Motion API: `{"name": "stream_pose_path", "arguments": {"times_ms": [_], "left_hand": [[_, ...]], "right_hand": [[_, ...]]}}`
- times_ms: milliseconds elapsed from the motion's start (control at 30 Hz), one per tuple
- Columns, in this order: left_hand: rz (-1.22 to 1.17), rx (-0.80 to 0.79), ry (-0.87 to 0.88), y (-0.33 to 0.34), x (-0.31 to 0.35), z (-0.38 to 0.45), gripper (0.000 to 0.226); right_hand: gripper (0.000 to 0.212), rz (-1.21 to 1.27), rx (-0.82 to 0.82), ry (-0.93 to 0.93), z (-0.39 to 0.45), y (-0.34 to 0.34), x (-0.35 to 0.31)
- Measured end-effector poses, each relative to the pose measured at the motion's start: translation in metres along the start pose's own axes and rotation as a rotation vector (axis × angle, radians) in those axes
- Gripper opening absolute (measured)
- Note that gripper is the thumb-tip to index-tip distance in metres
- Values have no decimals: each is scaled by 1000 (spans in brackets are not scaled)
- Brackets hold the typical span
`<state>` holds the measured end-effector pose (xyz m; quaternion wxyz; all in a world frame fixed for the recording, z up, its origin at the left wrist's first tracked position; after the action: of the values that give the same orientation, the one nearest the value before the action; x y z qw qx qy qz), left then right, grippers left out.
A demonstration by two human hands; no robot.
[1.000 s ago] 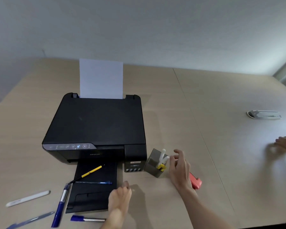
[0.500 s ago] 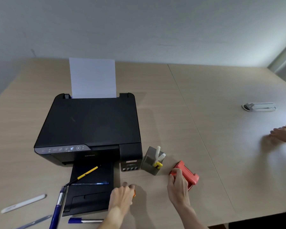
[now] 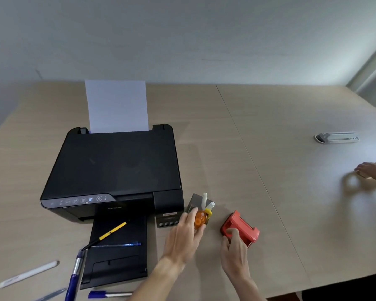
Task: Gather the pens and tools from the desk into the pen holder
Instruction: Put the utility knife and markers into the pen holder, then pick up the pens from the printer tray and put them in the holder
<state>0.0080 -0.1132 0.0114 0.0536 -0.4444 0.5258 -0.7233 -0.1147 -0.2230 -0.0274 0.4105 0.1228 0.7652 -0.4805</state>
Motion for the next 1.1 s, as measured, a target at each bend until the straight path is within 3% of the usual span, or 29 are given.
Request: {"name": "stream_pose_path", "arguments": {"times_ms": [133,333,433,567,767,867,967,1100], "left_hand": [[-46,83,-87,-2,14,15,53],[20,51,-124,2,14,20,45],[14,24,-67,3,5,14,30],[50,-52,-15,-2,-23,-14,19],[206,-62,-203,-33,-90,-81,17],[296,-5,-288,-56,-121,-107,3],[398,54,-354,-76,-146,-115,13],[503,88,-436,-96,-168,-103,43]], "right_hand": [[12,-36,-26,-23,-3,-1,-4],[17,-112,-83,-68,-4,-5,-12],[19,-153,-107,-80,-7,-6,-15],[19,-224,-177,-104,-15,-1,-15],[11,-347,-384,-230,-37,40,-27],[12,-350,-451,-354,-47,69,-48],[12,-381,-470,-509,-54,100,-75],[15,-395,-442,-665,-65,141,-104]]}}
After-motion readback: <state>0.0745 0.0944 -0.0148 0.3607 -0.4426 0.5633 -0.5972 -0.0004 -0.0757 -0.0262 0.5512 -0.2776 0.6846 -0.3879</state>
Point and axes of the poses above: each hand's wrist, its own z-axis towards the middle knuckle, its own y-axis out of the palm, x = y × z, the point moved 1 cm from there along z, towards the middle knuckle, and after that the axes turned 1 degree about z, right-handed, at the moved point
